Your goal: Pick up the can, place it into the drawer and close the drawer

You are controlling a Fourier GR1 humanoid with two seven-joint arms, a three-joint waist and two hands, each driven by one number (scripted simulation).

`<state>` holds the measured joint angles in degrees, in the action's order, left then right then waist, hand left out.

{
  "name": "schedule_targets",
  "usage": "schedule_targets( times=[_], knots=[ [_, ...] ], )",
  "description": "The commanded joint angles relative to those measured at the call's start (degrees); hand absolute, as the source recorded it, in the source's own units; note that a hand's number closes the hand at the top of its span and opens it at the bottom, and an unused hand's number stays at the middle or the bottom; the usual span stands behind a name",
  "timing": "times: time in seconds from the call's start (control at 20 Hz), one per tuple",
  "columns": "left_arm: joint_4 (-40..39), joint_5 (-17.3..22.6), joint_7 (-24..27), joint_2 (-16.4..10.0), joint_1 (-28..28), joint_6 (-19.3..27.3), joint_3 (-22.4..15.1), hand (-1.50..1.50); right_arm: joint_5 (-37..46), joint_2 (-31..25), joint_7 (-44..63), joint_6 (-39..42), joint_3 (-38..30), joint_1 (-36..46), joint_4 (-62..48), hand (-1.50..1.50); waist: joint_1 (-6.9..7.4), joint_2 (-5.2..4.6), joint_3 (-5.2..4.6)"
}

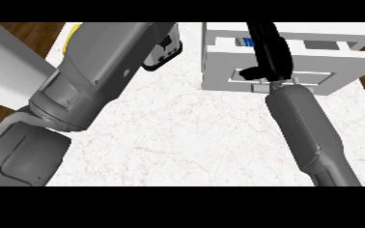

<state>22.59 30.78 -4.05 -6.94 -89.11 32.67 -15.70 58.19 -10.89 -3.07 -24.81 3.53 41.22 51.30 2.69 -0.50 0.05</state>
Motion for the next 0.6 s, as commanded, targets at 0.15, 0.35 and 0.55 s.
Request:
schedule_targets(
  times=[0.15, 0.35, 0.55],
  knots=[
    [5.2, -1.1, -2.3, -3.6, 3.5, -1.6, -0.4, -1.5, 3.5, 2.5, 1.6, -9.3, -3.5, 11.9, -15.8, -1.5, 1.65, -0.11, -0.02],
    [8.4, -1.8, -4.0, -4.6, 5.8, -1.4, -1.1, -1.5, 3.1, 0.6, 1.5, -11.5, -6.2, 17.7, -21.3, -1.5, 1.95, -0.23, -0.01],
    [12.1, -1.9, -6.1, -6.2, 7.5, -2.1, -1.4, -1.5, 3.3, -0.9, -1.4, -13.3, -7.1, 21.2, -26.5, -1.5, 2.94, -0.48, 0.01]
  ],
)
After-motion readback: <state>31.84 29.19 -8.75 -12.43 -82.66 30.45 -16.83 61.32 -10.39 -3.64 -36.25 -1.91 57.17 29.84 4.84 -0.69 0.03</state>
